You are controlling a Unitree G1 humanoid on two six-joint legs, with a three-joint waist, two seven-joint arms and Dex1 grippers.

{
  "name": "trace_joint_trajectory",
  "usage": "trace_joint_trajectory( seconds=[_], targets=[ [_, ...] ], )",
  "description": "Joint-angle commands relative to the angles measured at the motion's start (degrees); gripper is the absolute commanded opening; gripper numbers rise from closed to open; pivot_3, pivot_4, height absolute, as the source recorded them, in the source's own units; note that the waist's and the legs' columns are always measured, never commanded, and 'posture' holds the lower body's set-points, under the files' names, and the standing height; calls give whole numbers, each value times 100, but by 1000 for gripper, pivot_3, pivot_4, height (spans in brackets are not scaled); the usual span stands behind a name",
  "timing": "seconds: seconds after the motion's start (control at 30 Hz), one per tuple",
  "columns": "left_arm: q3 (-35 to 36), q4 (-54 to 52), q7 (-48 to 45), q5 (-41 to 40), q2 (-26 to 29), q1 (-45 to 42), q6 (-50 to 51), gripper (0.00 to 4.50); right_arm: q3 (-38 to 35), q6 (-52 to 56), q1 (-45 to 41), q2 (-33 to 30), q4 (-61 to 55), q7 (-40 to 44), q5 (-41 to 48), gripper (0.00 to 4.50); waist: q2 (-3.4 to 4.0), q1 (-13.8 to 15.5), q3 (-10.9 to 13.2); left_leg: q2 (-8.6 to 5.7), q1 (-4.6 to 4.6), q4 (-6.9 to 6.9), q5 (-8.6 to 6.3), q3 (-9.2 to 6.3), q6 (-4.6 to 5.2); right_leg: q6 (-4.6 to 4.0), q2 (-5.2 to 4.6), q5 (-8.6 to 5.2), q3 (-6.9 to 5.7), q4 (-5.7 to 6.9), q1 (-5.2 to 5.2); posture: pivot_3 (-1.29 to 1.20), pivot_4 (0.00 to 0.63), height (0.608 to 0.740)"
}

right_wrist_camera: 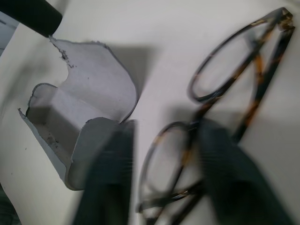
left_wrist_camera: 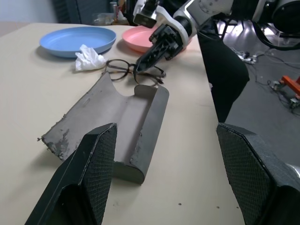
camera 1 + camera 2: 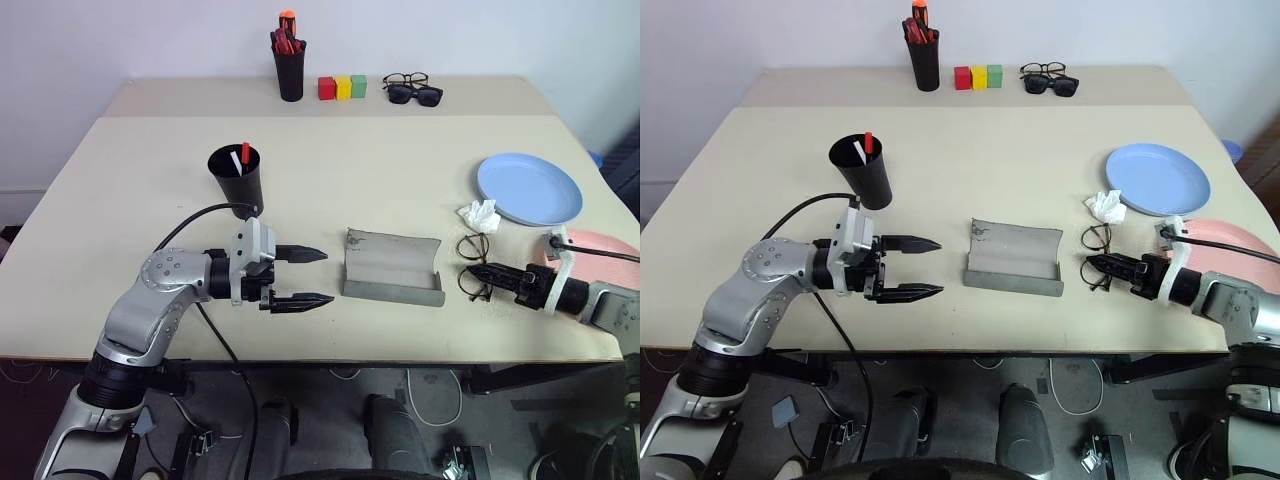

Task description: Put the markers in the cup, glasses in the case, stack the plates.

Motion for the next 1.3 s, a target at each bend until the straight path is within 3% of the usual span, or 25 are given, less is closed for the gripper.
trace_joint_trajectory(
  seconds=[0.03, 0.3, 0.5, 0.67, 0.77, 1.07, 1.3],
  targets=[
    [-2, -232, 64, -61, 15, 10, -65, 3460, -13, -129, -73, 14, -62, 23, -41, 42, 0, -1, 0, 0, 0, 0, 0, 0, 0, 0, 0, 0, 0, 0, 0, 0, 150, 739],
    [-26, -262, 194, -53, -21, 85, -87, 3460, -45, -364, -63, -36, -275, 29, -94, 42, 0, 0, 0, 0, 1, 1, 0, 0, 0, 0, 0, 0, 0, 0, 1, 0, 150, 739],
    [-59, -158, 274, 11, -55, 117, -205, 3460, -277, -1114, -52, -16, -1614, 113, 48, 42, 3, -4, 2, 0, 0, -2, 0, -1, 0, 1, 0, 0, 0, 1, -3, 0, 150, 739],
    [-118, -97, 303, 16, -90, 89, -248, 3460, 188, -1195, -293, -43, -2706, 225, 42, 42, 2, 1, 2, 1, -1, -3, 0, 0, 0, 2, 0, 0, 0, 0, -4, 0, 150, 739],
    [-139, -51, 284, 18, -101, 52, -276, 3460, 832, -1431, -597, 2, -2973, 333, -284, 42, 2, 3, 2, 1, -1, -2, 0, -1, -1, 2, 0, -1, -1, -1, -3, 0, 150, 739],
    [139, -141, 379, -52, 122, 199, -224, 3460, 2175, -2506, -1019, 72, -2103, 717, -1484, 42, 0, 16, 3, -1, -8, -6, 0, -3, -1, 1, -2, -1, -2, -4, -10, 0, 150, 739],
    [253, -367, 531, -96, 235, 440, -164, 3460, 2363, -2744, -982, -154, -1831, 1067, -1852, 42, 1, 4, 4, 0, -8, -11, 0, -3, -1, 0, -1, -1, -1, -1, -16, 0, 150, 739]
  ],
)
